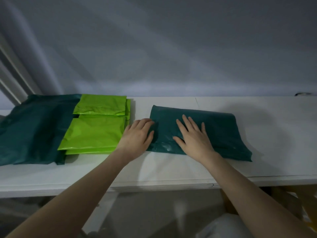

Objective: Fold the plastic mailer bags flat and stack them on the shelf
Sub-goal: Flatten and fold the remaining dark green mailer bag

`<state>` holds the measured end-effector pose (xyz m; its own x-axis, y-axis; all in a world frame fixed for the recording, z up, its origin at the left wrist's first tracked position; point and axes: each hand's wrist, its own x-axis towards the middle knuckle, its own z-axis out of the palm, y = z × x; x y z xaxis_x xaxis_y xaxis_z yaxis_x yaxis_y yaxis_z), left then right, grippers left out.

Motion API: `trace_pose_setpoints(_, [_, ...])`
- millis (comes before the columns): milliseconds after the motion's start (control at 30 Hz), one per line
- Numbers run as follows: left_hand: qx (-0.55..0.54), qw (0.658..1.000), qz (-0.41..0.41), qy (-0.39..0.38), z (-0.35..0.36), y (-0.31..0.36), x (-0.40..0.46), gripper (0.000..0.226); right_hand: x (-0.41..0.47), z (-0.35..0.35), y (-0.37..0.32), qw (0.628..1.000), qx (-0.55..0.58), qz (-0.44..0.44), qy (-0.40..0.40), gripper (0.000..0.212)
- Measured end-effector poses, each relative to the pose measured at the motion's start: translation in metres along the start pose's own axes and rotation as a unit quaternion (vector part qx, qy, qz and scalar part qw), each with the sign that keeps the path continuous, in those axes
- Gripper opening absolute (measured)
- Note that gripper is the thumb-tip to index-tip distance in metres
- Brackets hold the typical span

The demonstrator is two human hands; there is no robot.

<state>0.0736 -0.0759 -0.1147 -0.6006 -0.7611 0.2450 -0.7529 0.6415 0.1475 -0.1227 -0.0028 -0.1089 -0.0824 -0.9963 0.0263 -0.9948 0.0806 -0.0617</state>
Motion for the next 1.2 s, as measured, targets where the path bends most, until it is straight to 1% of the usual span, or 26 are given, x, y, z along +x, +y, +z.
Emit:
trace_pose_setpoints(33, [0.009, 1.000, 0.025, -0.008, -0.001, 0.000, -0.005, 0.051, -0.003, -0.002, -0.007, 1.000, 0.002, -0.009, 0.016, 0.060])
trace_pose_setpoints(100, [0.040, 0.997, 0.069, -0.017, 0.001, 0.002, -0.016, 0.048, -0.011, -0.003, -0.025, 0.998, 0.014, -0.030, 0.049, 0.055])
trace_pose_setpoints(200, [0.074, 0.993, 0.090, -0.024, 0.004, 0.006, -0.029, 0.045, -0.023, 0.003, -0.054, 0.993, 0.017, -0.066, 0.098, 0.046])
trace_pose_setpoints(233, [0.075, 0.993, 0.091, -0.032, 0.005, 0.008, -0.033, 0.046, -0.026, 0.006, -0.062, 0.993, 0.012, -0.064, 0.096, 0.045])
trace_pose_setpoints(333, [0.063, 0.993, 0.083, -0.055, 0.006, 0.014, -0.042, 0.051, -0.037, 0.012, -0.074, 0.996, 0.006, -0.051, 0.073, 0.055])
trace_pose_setpoints(433, [0.055, 0.994, 0.068, -0.069, 0.006, 0.021, -0.048, 0.064, -0.042, 0.020, -0.070, 0.997, 0.002, -0.068, 0.041, 0.051])
trace_pose_setpoints(533, [0.070, 0.992, 0.065, -0.078, 0.015, 0.022, -0.052, 0.067, -0.043, 0.023, -0.065, 0.996, 0.012, -0.086, 0.021, 0.056])
trace_pose_setpoints(667, [0.083, 0.991, 0.062, -0.080, 0.025, 0.021, -0.051, 0.075, -0.041, 0.025, -0.064, 0.996, 0.011, -0.088, 0.015, 0.055])
trace_pose_setpoints(867, [0.087, 0.993, 0.053, -0.067, 0.025, 0.028, -0.049, 0.074, -0.041, 0.023, -0.067, 0.997, 0.004, -0.069, 0.013, 0.052])
trace_pose_setpoints(1000, [0.095, 0.992, 0.058, -0.061, 0.026, 0.031, -0.047, 0.072, -0.041, 0.021, -0.064, 0.997, -0.011, -0.073, 0.012, 0.050])
trace_pose_setpoints(1200, [0.135, 0.988, 0.060, -0.049, 0.022, 0.044, -0.044, 0.073, -0.046, 0.015, -0.042, 0.998, -0.015, -0.064, -0.008, 0.055])
